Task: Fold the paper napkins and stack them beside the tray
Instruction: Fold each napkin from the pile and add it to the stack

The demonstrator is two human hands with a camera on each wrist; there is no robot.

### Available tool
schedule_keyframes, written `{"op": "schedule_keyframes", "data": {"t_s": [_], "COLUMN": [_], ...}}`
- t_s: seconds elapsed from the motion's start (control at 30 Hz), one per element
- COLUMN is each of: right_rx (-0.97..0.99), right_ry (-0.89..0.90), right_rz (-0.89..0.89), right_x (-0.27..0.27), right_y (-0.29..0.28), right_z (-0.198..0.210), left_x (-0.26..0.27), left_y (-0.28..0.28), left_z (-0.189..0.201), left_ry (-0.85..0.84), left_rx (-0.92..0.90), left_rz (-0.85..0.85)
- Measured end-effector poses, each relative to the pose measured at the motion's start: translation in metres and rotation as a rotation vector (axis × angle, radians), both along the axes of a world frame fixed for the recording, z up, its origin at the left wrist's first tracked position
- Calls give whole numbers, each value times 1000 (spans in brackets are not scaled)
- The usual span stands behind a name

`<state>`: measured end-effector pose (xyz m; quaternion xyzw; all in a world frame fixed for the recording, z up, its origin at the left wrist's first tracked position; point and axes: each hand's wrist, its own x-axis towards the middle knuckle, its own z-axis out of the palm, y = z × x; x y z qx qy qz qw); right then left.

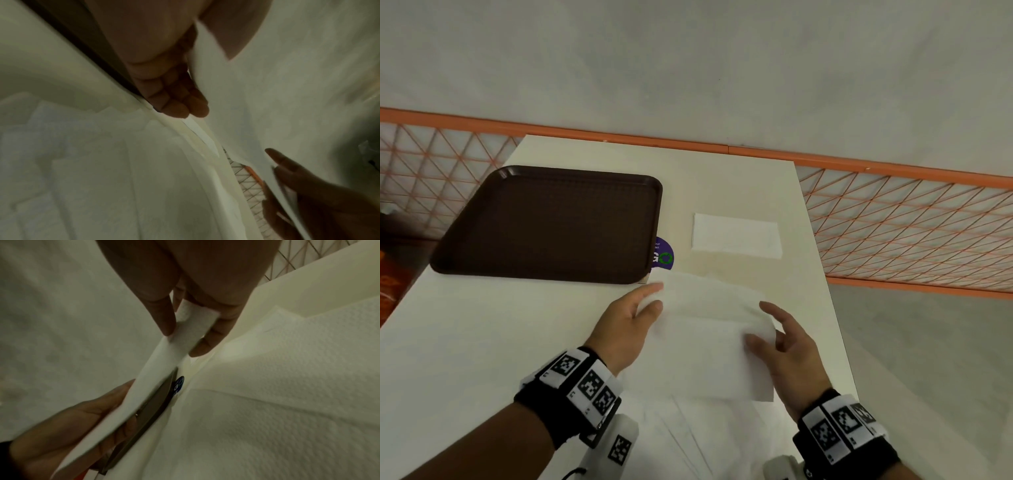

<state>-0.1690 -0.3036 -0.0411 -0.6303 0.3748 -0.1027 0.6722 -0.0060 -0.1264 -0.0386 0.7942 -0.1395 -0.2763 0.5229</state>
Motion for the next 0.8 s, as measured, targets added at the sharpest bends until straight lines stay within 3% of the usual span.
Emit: {"op": "schedule_keyframes", "data": {"t_s": [0.2, 0.43, 0.57, 0.7, 0.8], "right_rx": [84, 57, -103, -382, -494], "right_ry": [-26, 0, 65, 190, 189], "right_rz": [-29, -18, 36, 119, 206], "right_x": [3, -1, -3, -10, -16], "right_y": [2, -4, -8, -12, -16], "right_z": [-2, 6, 9, 12, 12], "left_x": [5, 6, 5, 1, 0], "left_y": [19, 23, 23, 25, 24], "left_z": [-2, -1, 1, 7, 9], "left_ry": [191, 72, -127, -257, -251], "left_rx": [-19, 35, 131, 165, 88], "left_rz": [-41, -27, -80, -194, -195]}}
